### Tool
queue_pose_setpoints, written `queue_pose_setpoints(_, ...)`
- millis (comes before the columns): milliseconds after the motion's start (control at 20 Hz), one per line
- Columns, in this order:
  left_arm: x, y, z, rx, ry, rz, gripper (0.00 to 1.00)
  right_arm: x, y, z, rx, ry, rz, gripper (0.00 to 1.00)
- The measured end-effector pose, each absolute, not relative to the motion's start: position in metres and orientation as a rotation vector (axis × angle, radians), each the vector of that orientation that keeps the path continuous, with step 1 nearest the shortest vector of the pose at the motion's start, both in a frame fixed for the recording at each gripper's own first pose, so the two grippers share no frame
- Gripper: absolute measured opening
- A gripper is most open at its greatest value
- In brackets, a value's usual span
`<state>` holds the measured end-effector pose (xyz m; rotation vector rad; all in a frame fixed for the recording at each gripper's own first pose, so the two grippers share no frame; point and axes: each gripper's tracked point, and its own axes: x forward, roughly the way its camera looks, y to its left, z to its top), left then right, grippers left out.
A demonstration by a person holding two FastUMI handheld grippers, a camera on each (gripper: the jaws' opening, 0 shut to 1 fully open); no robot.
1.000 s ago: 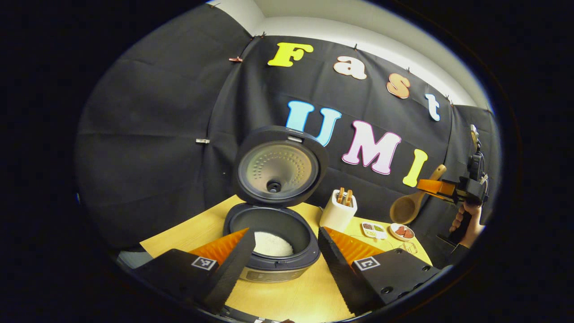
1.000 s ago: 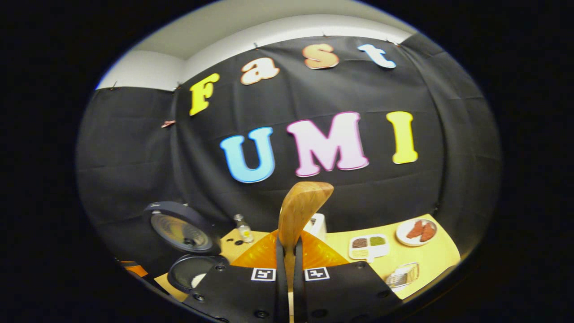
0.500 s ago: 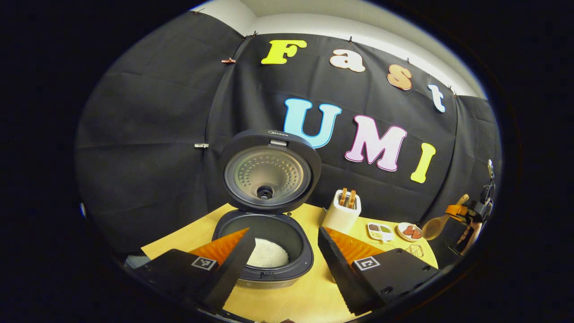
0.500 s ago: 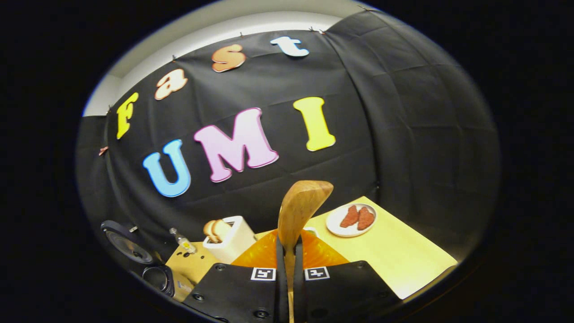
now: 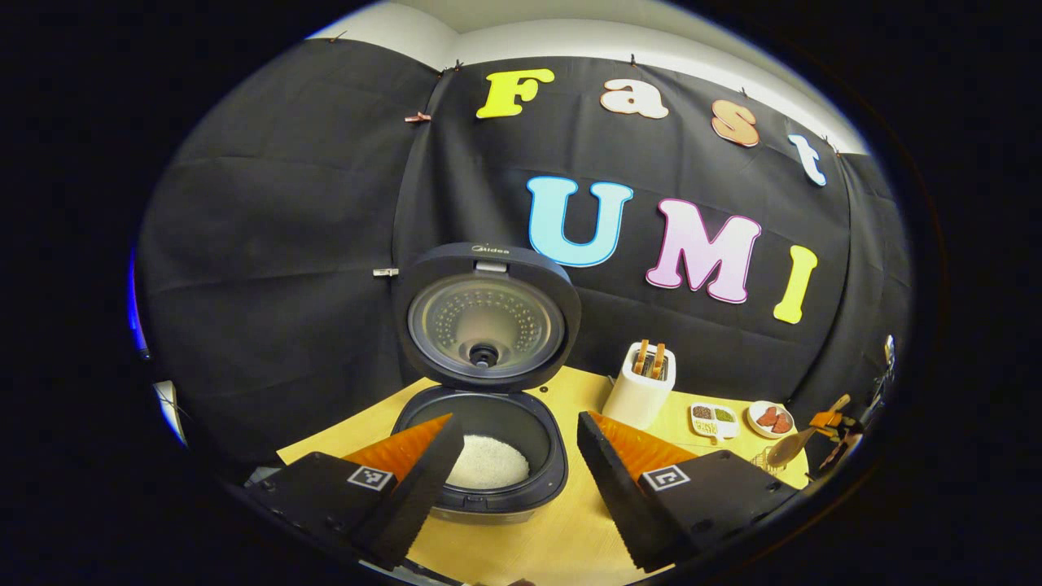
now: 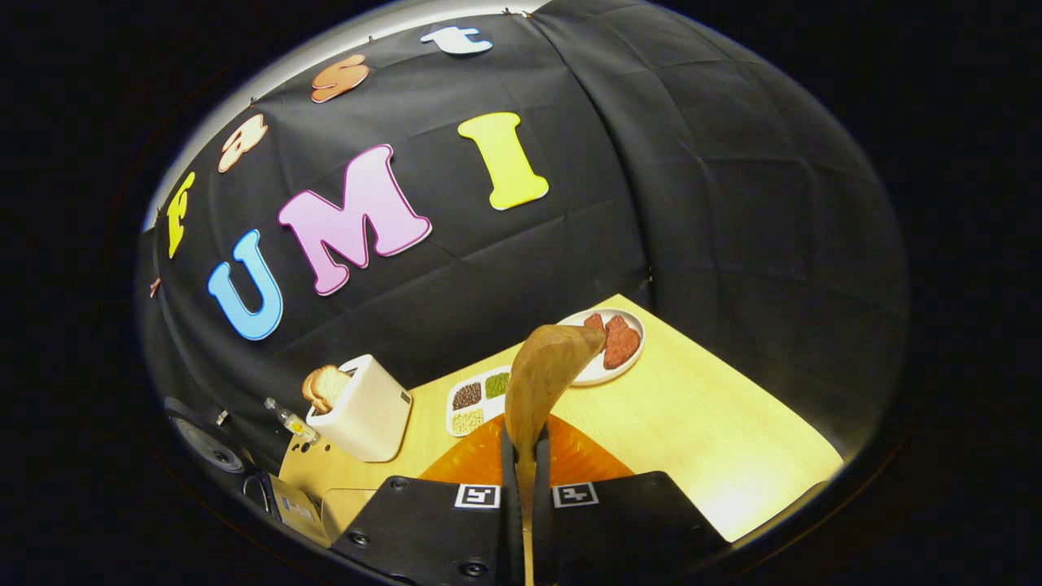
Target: Close the left gripper, press the button to open the rice cooker; take a wooden spoon from the chopstick holder with the right hand, scoop a spoonful of rice and pour it into the rice cooker, then put the wooden spoon back into the chopstick holder.
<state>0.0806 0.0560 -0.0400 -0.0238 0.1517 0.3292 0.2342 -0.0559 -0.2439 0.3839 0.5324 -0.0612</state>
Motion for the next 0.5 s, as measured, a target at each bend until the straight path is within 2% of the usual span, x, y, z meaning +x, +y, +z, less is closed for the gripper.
queue_pose_setpoints(350,0.088,0.036,-0.009,-0.026,0.087,0.366,0.95,0.234,-0.053,-0.307,0.349,0.634,-0.068,0.09)
queue_pose_setpoints(500,0.080,0.041,0.005,0.022,0.043,0.403,0.95,0.239,-0.056,-0.302,0.396,0.610,-0.087,0.14)
